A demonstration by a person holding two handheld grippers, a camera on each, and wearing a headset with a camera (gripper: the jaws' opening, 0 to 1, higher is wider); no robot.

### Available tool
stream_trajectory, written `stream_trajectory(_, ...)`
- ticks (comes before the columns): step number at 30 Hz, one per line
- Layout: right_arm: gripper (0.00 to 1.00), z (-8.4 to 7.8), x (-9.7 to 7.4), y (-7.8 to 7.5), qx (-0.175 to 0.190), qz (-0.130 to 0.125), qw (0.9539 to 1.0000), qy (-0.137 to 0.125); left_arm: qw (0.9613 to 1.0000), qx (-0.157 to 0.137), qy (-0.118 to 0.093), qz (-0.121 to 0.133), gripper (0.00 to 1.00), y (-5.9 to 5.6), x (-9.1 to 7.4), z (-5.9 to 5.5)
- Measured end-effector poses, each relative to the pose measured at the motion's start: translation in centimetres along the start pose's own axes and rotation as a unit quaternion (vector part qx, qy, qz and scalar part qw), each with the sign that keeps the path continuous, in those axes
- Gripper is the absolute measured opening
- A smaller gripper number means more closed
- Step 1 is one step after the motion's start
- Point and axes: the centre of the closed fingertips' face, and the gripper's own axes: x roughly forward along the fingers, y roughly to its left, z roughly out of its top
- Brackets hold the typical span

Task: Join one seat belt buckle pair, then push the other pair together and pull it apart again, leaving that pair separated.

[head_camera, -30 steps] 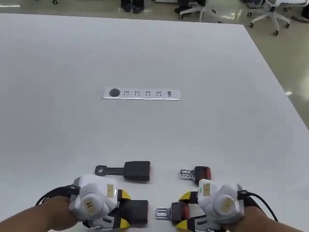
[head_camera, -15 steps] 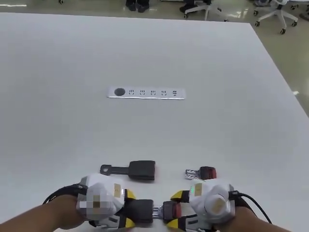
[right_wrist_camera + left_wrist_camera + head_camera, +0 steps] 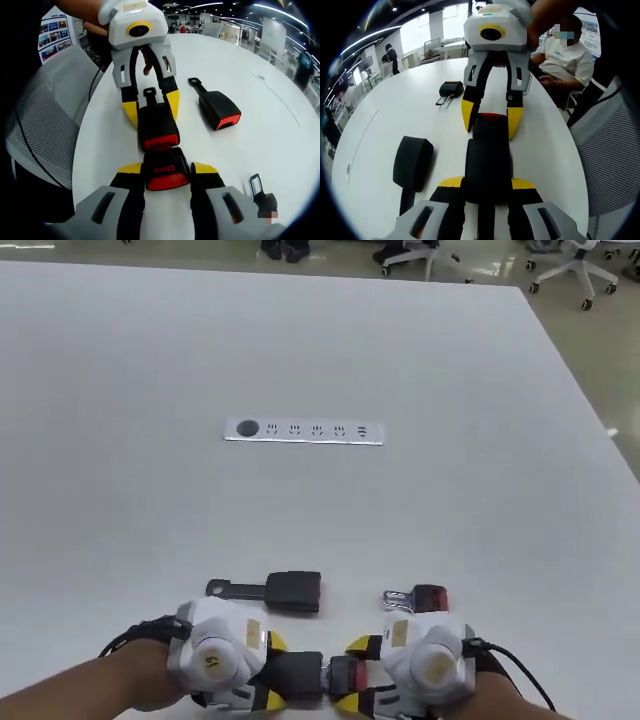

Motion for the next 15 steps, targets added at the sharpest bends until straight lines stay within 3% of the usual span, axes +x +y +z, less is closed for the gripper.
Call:
stream_trajectory(1,0.33,-0.13,0.03,-0.12,-0.01,0.009,0.9999,0.001,1.0,0.001,0.001,0.0,0.33,0.09,-0.14,-0.04)
stream_trajectory(6,0.33,-0.1,0.3,-0.24,-0.01,0.006,0.9999,0.004,1.0,0.004,0.005,-0.001,0.33,0.42,-0.28,0.02)
stream_trajectory(15,0.33,0.14,0.66,-0.09,-0.011,0.007,0.9999,0.005,0.9999,0.009,0.006,-0.002,0.33,-0.02,-0.11,0.23)
